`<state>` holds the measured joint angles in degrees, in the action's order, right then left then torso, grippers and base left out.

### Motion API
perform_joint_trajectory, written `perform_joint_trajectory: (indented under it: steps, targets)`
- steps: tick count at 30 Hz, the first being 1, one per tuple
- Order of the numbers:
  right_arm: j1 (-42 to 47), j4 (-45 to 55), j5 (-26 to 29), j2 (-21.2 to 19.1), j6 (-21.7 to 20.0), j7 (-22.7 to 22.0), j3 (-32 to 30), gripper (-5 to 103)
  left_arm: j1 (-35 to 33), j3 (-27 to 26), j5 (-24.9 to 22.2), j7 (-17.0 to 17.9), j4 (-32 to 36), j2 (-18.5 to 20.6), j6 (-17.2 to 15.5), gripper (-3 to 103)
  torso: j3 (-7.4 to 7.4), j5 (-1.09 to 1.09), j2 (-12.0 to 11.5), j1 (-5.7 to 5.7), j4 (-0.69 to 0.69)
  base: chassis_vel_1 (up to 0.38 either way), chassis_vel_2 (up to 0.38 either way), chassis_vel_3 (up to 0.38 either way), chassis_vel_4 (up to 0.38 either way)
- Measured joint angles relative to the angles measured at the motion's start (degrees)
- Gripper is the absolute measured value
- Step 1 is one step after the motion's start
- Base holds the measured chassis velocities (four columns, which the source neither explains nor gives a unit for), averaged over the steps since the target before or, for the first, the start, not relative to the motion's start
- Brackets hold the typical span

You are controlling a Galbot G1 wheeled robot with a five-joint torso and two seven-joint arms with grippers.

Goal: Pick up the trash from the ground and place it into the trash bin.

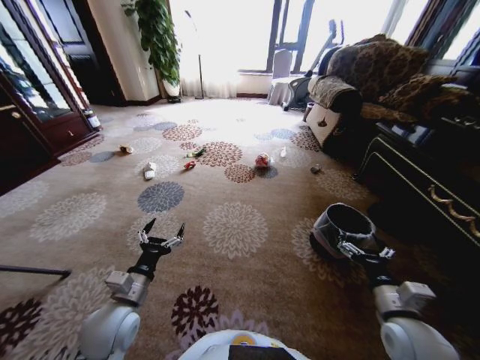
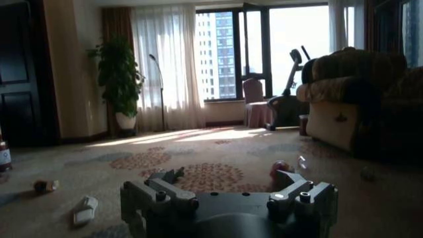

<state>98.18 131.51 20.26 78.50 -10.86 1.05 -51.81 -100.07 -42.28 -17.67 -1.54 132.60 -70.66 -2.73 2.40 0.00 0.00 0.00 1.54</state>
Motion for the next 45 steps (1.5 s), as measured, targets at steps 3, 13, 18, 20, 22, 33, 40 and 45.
perform_joint_trajectory:
  steps: [3,13,18,20,22,33,40,45]
  targets:
    - [-0.09,0.04,-0.49,0.09,0.01,0.00,0.33,100,0.01,0.09,0.36,-0.16,-0.11,-0.03,0.08,100,0.00,0.00,0.00,0.00,0.00,-0.131,0.132,0.132,-0.124]
    - [-0.43,0.81,-1.31,0.17,-0.31,0.00,1.54,100,-0.09,0.04,0.97,-0.16,-0.66,-0.26,0.58,100,0.02,0.00,0.00,0.01,0.00,-0.164,0.138,0.163,-0.171]
    - [-0.50,1.28,-1.60,0.17,-0.42,0.00,2.07,100,-0.65,-0.04,1.39,-0.09,-0.73,-0.58,1.47,100,0.01,0.00,0.00,0.00,0.01,-0.142,0.100,0.071,-0.147]
    - [-0.50,1.57,-1.72,0.27,-0.47,0.00,2.33,100,-0.86,-0.09,1.45,-0.06,-0.73,-0.66,1.75,100,0.00,0.00,0.00,0.00,0.01,-0.147,0.043,0.048,-0.146]
    - [-0.42,1.87,-1.89,0.43,-0.51,0.00,2.53,100,-1.06,-0.22,1.49,-0.06,-0.73,-0.76,2.03,100,0.00,0.00,0.00,0.00,0.00,-0.168,0.041,0.053,-0.188]
    - [-0.25,2.04,-2.03,0.80,-0.44,0.00,2.69,100,-1.13,-0.22,2.01,-0.06,-0.26,-1.24,2.29,100,0.01,0.00,0.00,0.00,0.00,-0.212,0.035,0.034,-0.225]
    - [-0.20,1.34,-2.11,1.20,0.05,0.00,2.68,100,-1.14,-0.22,2.35,-0.11,-0.11,-1.29,2.29,100,0.00,0.00,0.00,0.01,0.00,-0.234,-0.007,-0.018,-0.247]
    - [-0.23,0.81,-2.10,1.01,0.71,0.00,2.64,100,-1.18,0.07,2.85,-0.14,-0.11,-1.68,2.31,100,0.01,0.01,0.00,0.00,0.00,-0.219,-0.017,-0.017,-0.233]
